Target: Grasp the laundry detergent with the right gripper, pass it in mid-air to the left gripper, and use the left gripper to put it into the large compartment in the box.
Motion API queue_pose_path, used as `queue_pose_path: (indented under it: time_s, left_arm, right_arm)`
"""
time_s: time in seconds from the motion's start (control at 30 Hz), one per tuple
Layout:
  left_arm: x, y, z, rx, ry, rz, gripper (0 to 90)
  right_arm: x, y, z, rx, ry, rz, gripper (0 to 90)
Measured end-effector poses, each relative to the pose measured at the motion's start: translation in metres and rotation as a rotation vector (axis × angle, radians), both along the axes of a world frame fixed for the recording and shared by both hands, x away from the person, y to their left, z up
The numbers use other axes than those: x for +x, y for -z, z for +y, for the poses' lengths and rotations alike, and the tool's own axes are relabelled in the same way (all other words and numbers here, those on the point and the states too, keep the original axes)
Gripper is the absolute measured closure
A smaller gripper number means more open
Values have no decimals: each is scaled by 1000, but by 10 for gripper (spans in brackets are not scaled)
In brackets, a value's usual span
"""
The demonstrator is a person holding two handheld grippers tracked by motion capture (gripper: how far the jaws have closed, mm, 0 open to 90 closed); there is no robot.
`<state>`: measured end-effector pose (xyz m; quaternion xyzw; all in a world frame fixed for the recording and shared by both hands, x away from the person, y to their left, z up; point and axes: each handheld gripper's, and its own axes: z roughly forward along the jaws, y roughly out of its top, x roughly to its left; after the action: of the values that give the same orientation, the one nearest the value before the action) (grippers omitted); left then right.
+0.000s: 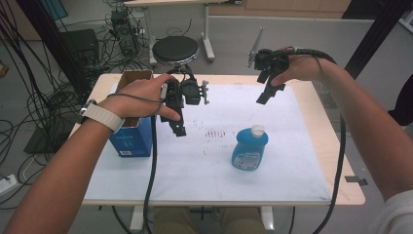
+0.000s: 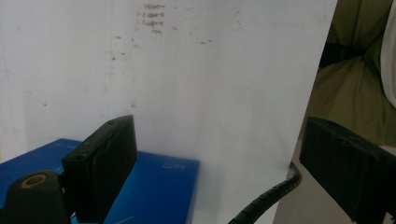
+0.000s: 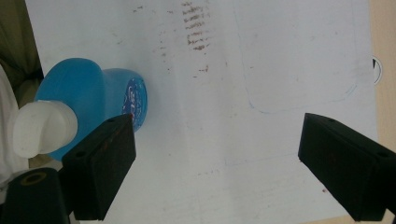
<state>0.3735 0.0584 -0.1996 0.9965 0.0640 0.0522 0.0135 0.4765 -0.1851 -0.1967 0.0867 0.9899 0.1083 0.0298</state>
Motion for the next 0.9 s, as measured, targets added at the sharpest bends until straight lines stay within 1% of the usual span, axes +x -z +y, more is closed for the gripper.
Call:
queue_pose_path:
  time_s: [0.1,0.17,0.2,0.27,0.33,0.43,0.5,0.53,0.63,0.8,0.83,0.9]
  left_arm:
    - [-1,0,0,0,-4,1,117]
    - [-1,-1,1,-4,-7,1,117]
    - [-1,-1,1,1,-7,1,117]
    - [-2,-1,2,-1,-10,3,117]
    - [-1,-1,2,0,-11,0,117]
    - [-1,-1,2,1,-10,-4,116]
    - [-2,-1,2,0,-15,-2,116]
    - [-1,-1,1,2,-12,-2,116]
    - [-1,-1,1,2,-14,-2,116]
    - [-1,0,0,-2,-17,-4,115]
    - [-1,0,0,-3,-14,-6,115]
    - [-1,1,0,-10,-14,-3,115]
  right_arm:
    - [-1,-1,0,-4,4,0,114]
    - [-1,-2,0,2,0,-6,108]
    - [-1,-2,0,6,3,-8,107]
    - [-2,-3,0,8,6,-5,104]
    - [-1,-3,0,10,-1,-8,102]
    - [-2,-4,-1,8,8,-7,98]
    - [-2,-5,-1,17,5,-15,97]
    - [-3,-6,-2,15,5,-9,97]
    - [-3,-8,-2,23,-1,-14,97]
    - [-4,-10,-4,28,-8,-24,97]
    - [-6,-10,-4,28,0,-22,97]
    - [-8,-12,-5,27,-2,-26,97]
